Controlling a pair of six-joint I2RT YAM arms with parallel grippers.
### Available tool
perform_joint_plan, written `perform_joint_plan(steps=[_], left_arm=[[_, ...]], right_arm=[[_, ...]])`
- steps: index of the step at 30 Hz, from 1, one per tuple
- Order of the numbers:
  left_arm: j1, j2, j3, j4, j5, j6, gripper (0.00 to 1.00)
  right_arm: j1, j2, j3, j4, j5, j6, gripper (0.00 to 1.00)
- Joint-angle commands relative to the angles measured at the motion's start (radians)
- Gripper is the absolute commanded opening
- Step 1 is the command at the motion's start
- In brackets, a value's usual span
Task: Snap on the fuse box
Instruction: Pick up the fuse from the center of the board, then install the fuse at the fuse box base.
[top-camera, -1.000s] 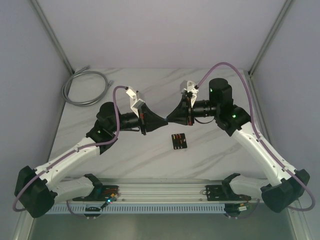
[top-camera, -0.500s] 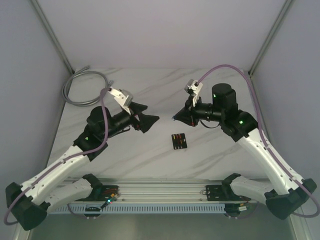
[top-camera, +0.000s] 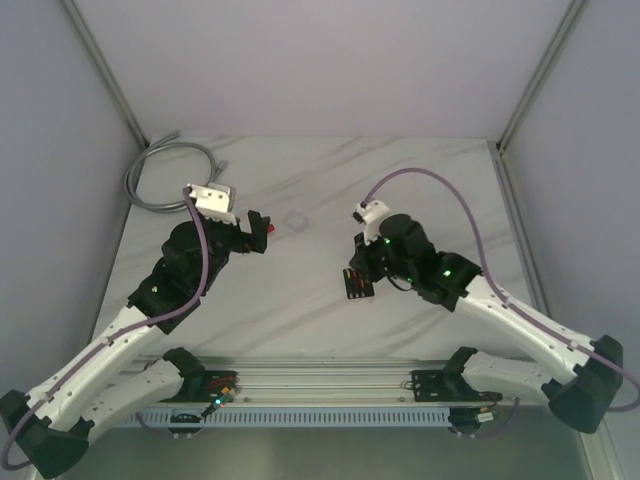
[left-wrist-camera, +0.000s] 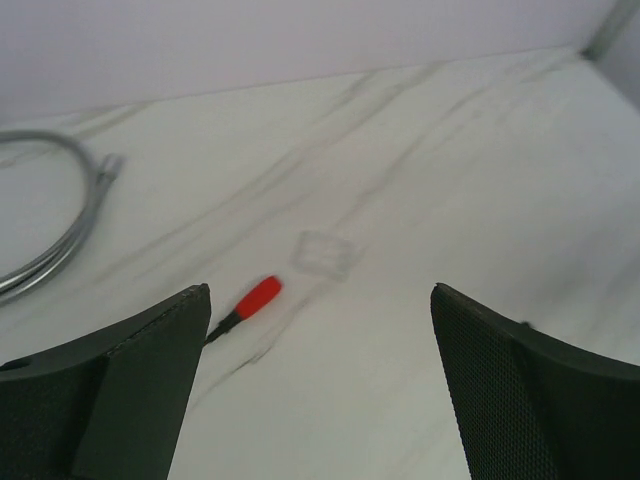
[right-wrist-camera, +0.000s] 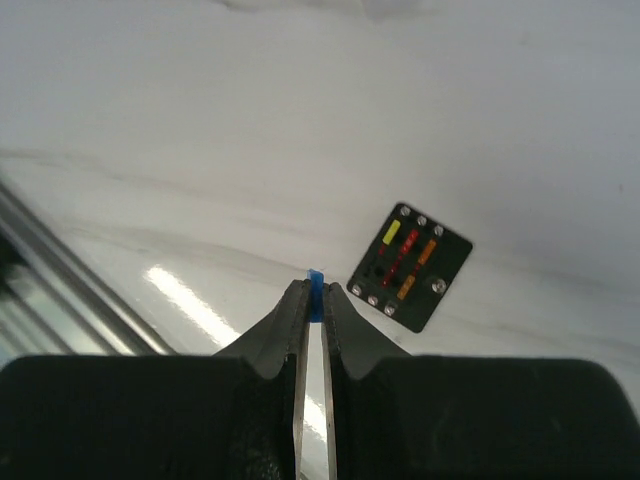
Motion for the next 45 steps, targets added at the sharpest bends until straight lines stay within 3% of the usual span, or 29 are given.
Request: perform_joint_plan(steps=[1,14,23,45], left_arm=[[0.029,-0.003,-0.058,-0.037,-0.204,0.009,1.00],[0.084,-0.028,-0.069,-0.053,-0.236,-0.067,1.00],[0.091,-0.051,-0.075,-0.055,-0.258,-0.066,1.00],[0.100,-0.062,-0.079,-0.053,-0.252,-0.070,1.00]], right_arm=[[0.075,0.062,-0.059,0.098,0.245,0.066,0.00],[0.200,0.262,-0.184,0.244,0.526,0.206,0.00],[0.222,0.384,-0.183,0.261,0.583,0.280,0.00],[0.231,0.477,-0.128,0.202,0.680,0.363,0.00]])
